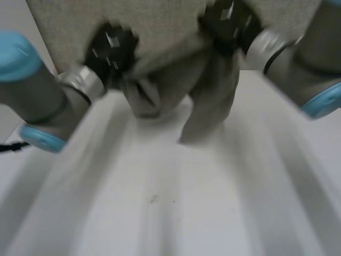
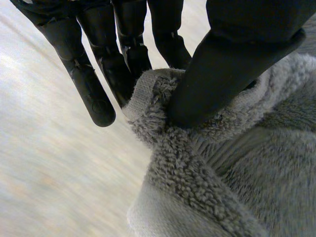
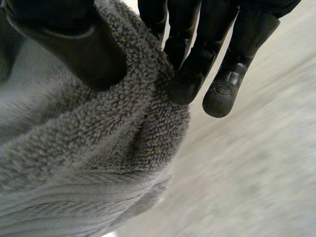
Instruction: Fold the towel.
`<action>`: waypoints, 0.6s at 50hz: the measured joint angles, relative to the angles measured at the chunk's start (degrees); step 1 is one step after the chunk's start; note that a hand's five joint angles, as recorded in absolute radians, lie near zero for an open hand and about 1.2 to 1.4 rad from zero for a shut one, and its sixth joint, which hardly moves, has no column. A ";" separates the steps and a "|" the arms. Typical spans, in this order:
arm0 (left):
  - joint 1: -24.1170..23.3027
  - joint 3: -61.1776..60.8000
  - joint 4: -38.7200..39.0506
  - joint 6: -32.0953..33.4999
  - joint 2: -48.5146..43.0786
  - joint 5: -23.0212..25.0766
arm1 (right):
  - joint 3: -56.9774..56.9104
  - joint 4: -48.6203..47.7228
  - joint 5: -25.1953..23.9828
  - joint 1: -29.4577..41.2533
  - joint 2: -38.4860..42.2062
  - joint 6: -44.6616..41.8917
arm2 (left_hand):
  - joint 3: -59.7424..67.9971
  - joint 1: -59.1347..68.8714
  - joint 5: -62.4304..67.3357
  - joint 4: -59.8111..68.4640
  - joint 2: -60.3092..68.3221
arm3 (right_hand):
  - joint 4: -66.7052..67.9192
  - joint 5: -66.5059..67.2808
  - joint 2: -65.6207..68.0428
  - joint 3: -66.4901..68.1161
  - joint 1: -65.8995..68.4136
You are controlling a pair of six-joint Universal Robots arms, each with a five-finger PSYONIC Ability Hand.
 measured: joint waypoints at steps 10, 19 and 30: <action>-1.23 0.22 -4.00 -20.40 21.18 -6.46 | -2.61 15.42 -0.56 -2.09 -18.50 10.75 | 0.14 0.00 0.14 0.05 0.11 | 0.00 0.25 0.00 0.00 0.00; -3.18 -4.44 -19.06 -29.27 23.58 -7.74 | -1.36 34.97 -1.10 -2.76 -17.73 7.60 | 0.19 0.12 0.14 0.06 0.13 | 0.00 0.25 0.00 0.00 0.00; -5.58 -13.42 -31.78 -38.17 9.62 -7.48 | 14.94 39.49 -0.77 -2.78 -8.97 -6.54 | 0.22 0.14 0.14 0.06 0.15 | 0.00 0.24 0.00 0.00 0.00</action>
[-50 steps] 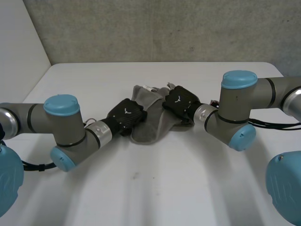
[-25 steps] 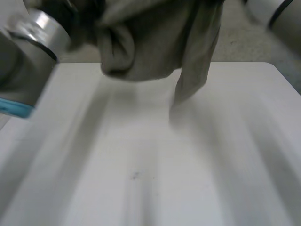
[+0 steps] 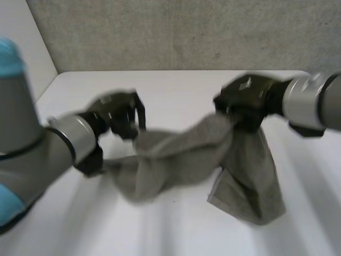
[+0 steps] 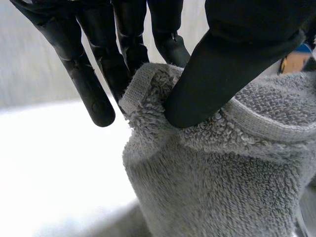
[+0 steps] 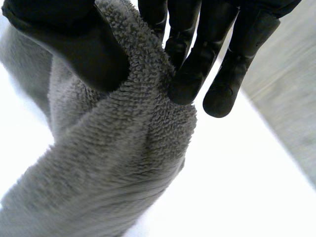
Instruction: Fold the towel.
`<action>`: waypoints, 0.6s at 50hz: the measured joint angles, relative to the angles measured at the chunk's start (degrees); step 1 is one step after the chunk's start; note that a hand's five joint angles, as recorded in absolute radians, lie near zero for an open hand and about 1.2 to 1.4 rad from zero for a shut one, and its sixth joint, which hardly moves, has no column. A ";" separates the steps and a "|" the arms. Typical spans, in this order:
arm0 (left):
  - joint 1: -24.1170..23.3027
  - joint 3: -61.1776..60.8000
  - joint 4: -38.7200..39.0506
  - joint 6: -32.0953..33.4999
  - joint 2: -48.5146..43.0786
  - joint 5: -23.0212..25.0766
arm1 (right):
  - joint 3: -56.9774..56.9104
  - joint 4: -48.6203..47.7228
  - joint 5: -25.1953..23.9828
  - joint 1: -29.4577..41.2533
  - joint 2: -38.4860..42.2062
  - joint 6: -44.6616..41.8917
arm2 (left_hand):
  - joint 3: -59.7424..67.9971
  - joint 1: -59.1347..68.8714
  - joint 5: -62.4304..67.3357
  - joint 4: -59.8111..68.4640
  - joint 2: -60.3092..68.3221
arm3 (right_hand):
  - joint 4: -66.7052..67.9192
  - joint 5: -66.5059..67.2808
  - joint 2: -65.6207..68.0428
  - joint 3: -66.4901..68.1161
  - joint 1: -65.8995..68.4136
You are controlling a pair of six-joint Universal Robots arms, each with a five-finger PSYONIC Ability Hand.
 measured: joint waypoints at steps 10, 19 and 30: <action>-0.40 -5.53 -0.36 -0.88 -8.59 0.35 | 15.01 -6.95 0.54 0.43 7.96 -6.15 | -2.01 -0.06 -0.31 -2.33 -2.01 | -0.31 -0.22 -0.13 -0.23 -0.07; -1.20 -10.61 0.37 0.05 -3.19 0.65 | 27.86 -7.44 -0.61 -0.53 1.71 -14.20 | -6.59 -4.21 -4.93 -6.88 -6.57 | -11.18 -10.54 -10.24 -10.95 -9.40; -1.64 -4.18 8.18 10.14 -1.14 0.03 | 23.00 -18.31 -2.47 -2.26 -2.93 -12.85 | -0.34 -0.44 -0.25 -0.35 -0.39 | 0.28 -0.10 -0.59 0.29 0.08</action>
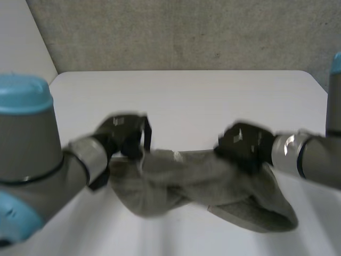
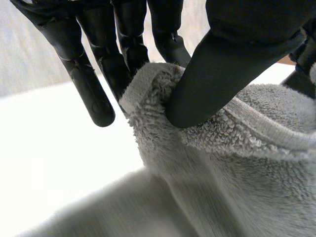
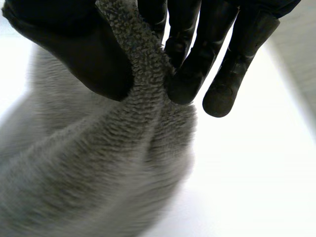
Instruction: Fold the towel.
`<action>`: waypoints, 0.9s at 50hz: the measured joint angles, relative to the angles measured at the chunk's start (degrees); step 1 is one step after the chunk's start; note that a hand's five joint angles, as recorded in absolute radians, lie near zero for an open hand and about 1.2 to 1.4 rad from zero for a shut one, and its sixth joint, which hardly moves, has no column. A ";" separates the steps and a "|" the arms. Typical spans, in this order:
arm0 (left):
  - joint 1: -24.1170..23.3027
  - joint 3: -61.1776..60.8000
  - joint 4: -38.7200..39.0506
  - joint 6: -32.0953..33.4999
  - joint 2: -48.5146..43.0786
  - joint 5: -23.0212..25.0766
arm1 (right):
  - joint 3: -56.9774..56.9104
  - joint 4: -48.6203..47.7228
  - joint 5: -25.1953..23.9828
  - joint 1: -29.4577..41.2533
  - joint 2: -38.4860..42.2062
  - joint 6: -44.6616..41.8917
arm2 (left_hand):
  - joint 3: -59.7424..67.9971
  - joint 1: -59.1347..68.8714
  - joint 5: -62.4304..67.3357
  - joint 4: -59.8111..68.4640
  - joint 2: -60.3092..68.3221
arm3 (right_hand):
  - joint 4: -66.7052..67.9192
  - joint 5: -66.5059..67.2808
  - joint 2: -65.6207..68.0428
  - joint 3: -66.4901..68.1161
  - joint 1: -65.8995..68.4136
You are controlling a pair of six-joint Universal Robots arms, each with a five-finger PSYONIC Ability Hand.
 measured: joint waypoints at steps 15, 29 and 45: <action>0.81 19.24 29.37 -1.09 4.95 -17.29 | -15.12 -39.86 8.72 1.09 -8.75 32.11 | 0.39 0.02 0.27 0.34 0.41 | 0.00 0.00 0.00 0.00 0.00; 1.38 -16.77 29.87 -3.47 7.57 -13.68 | 7.16 -21.43 5.28 2.20 -2.40 14.24 | 0.41 0.38 0.27 0.36 0.44 | 0.00 0.00 0.30 0.00 0.00; 3.02 -28.28 21.15 -3.24 0.47 -13.30 | 18.80 -17.50 7.55 3.62 4.29 7.26 | 0.44 0.41 0.27 0.36 0.49 | -5.16 -5.09 -4.24 -5.10 -4.35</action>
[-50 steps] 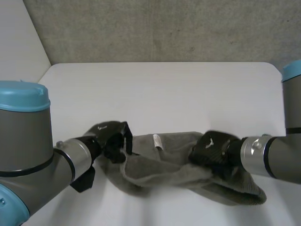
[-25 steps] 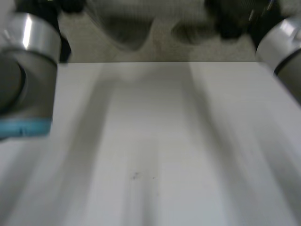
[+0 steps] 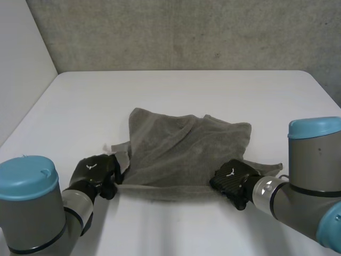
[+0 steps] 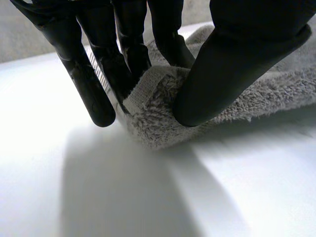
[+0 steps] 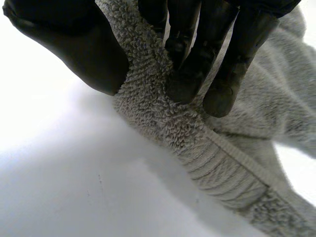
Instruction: Fold the towel.
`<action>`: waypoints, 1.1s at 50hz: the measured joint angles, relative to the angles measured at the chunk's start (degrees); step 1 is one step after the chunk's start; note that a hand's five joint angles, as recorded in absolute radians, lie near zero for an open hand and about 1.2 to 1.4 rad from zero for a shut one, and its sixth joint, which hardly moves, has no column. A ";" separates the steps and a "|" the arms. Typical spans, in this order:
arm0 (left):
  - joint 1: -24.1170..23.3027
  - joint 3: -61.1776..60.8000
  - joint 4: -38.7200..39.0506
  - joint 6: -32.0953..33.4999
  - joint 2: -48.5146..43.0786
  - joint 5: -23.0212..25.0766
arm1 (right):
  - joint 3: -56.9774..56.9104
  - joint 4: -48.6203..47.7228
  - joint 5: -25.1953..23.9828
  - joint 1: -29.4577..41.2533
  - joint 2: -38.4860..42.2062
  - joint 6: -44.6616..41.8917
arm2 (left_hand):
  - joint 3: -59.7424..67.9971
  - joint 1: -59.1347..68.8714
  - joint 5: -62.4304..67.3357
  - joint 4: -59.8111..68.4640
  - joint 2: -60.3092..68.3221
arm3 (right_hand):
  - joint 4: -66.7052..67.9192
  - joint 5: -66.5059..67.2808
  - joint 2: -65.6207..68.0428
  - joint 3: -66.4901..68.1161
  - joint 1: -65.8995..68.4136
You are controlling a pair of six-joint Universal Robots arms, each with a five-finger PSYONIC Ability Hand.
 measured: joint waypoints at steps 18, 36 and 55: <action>-0.14 0.77 -3.51 0.06 6.01 0.08 | 0.09 3.40 -1.29 -4.66 -14.41 3.82 | 0.00 0.03 0.00 0.00 0.00 | -49.06 -49.78 -47.34 -48.10 -46.93; 0.09 1.01 -3.33 0.05 6.75 0.16 | -16.81 16.43 -8.13 -10.81 -0.88 10.89 | 0.00 0.03 0.00 0.00 0.00 | -40.74 -39.29 -39.80 -40.47 -39.10; 0.27 1.10 -3.06 0.07 7.32 0.36 | -9.30 11.43 -7.72 -13.95 1.96 10.97 | 0.00 0.03 0.00 0.00 0.00 | -0.34 0.80 1.39 -0.49 1.60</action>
